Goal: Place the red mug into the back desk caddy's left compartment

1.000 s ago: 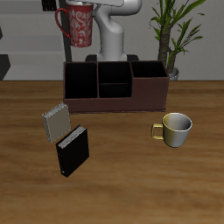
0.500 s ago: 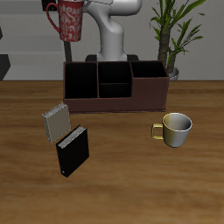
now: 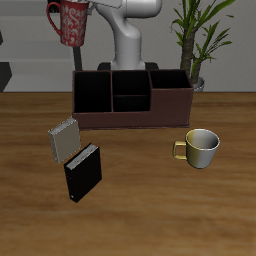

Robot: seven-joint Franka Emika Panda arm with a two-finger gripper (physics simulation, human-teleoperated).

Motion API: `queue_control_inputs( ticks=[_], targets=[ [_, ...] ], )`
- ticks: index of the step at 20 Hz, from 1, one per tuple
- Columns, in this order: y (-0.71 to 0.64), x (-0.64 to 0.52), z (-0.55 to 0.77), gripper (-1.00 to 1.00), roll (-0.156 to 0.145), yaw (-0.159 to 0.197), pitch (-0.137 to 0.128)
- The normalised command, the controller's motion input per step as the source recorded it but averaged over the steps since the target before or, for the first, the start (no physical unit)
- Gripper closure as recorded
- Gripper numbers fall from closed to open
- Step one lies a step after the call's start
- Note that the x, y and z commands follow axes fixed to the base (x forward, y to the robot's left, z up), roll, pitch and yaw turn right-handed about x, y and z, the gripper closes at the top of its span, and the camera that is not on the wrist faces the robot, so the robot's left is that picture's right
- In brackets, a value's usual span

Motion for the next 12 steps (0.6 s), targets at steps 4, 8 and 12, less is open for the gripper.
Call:
queue_control_inputs(
  ticks=[4, 8, 12],
  targets=[
    [-0.19, -0.19, -0.03, 1.0, -0.045, -0.032, -0.006],
    [-0.09, -0.1, -0.06, 1.0, -0.023, -0.022, 0.001],
    [-0.07, 0.04, -0.05, 1.0, -0.033, -0.042, 0.001]
  ],
)
